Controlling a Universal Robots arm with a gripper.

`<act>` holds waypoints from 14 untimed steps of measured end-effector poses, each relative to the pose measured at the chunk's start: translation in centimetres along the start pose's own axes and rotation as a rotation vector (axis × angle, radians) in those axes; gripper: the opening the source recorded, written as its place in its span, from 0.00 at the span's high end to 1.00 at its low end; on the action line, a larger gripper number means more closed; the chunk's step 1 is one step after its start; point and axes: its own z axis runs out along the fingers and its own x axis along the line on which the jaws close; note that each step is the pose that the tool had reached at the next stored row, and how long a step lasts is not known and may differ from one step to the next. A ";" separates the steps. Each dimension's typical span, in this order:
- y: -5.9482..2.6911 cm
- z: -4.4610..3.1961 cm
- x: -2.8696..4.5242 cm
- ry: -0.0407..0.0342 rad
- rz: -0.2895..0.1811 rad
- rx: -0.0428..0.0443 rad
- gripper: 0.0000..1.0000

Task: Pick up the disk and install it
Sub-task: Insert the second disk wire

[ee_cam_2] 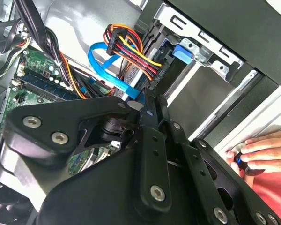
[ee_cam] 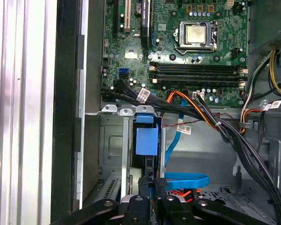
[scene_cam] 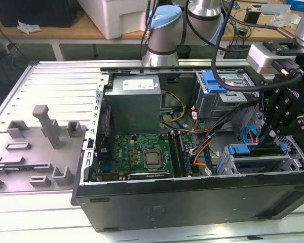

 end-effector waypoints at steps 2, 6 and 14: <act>0.00 0.05 0.00 -0.0002 0.000 0.0000 0.84; 0.00 0.12 -0.01 -0.0010 0.000 0.0001 0.84; 0.00 0.17 -0.01 -0.0061 0.001 0.0002 0.84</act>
